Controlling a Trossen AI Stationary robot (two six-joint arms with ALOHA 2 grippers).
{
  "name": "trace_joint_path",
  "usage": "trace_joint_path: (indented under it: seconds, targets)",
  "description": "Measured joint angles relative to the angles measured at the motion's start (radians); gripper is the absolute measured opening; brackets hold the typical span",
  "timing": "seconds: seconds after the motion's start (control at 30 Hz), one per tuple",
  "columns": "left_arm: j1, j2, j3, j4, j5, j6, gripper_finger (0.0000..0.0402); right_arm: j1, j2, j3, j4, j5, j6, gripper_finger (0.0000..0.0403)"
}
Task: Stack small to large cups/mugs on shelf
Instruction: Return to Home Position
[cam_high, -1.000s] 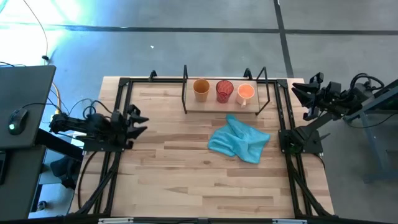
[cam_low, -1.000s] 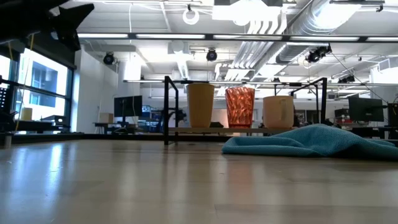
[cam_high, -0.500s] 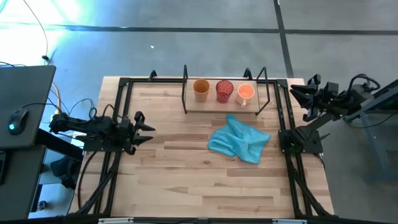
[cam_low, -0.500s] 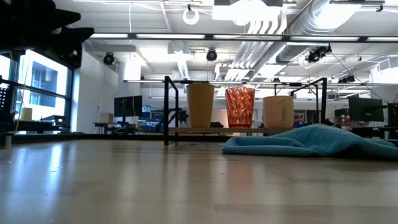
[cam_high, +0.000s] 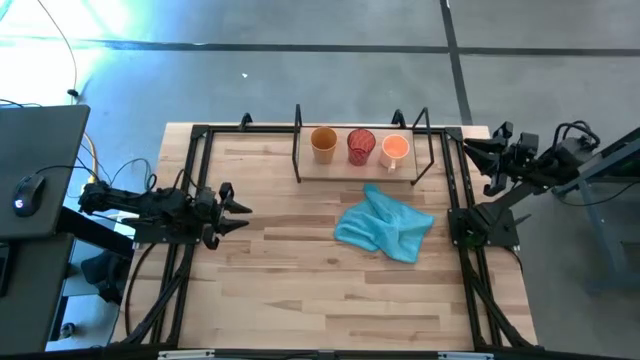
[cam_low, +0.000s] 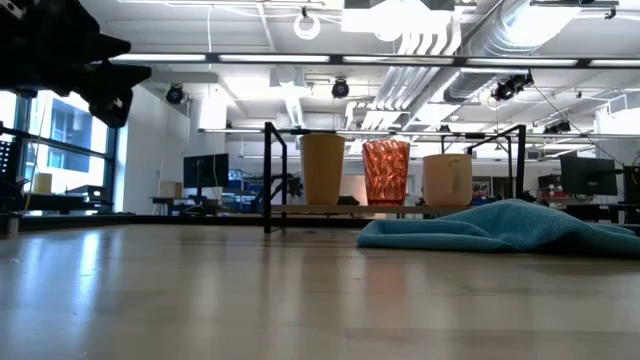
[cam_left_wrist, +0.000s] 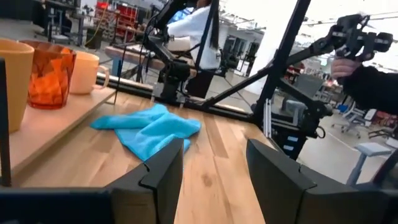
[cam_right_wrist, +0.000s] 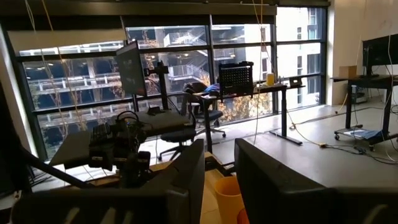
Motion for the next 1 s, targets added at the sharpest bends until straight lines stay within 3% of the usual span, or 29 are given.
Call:
trace_joint_path:
  seconds: [0.33,0.63,0.7,0.83,1.0]
  targets:
    - [0.000,0.004,0.000,-0.002,0.023,0.024,0.0166,0.000,0.000,0.000,-0.040,-0.005,0.007,0.0078]
    - [0.000,0.003,0.001,0.103,0.376,0.354,0.0166,0.000,0.000,0.000,-0.055,-0.019,0.046,0.0078]
    - [0.000,0.003,0.001,0.043,0.327,0.377,0.0166,0.000,0.000,0.000,-0.056,-0.019,0.062,0.0078]
    - [0.000,0.003,0.000,-0.019,0.107,0.294,0.0166,0.000,0.000,0.000,-0.060,-0.019,0.087,0.0078]
    - [0.001,0.003,0.000,-0.003,0.021,0.327,0.0166,0.000,0.000,0.000,-0.060,-0.019,0.086,0.0078]
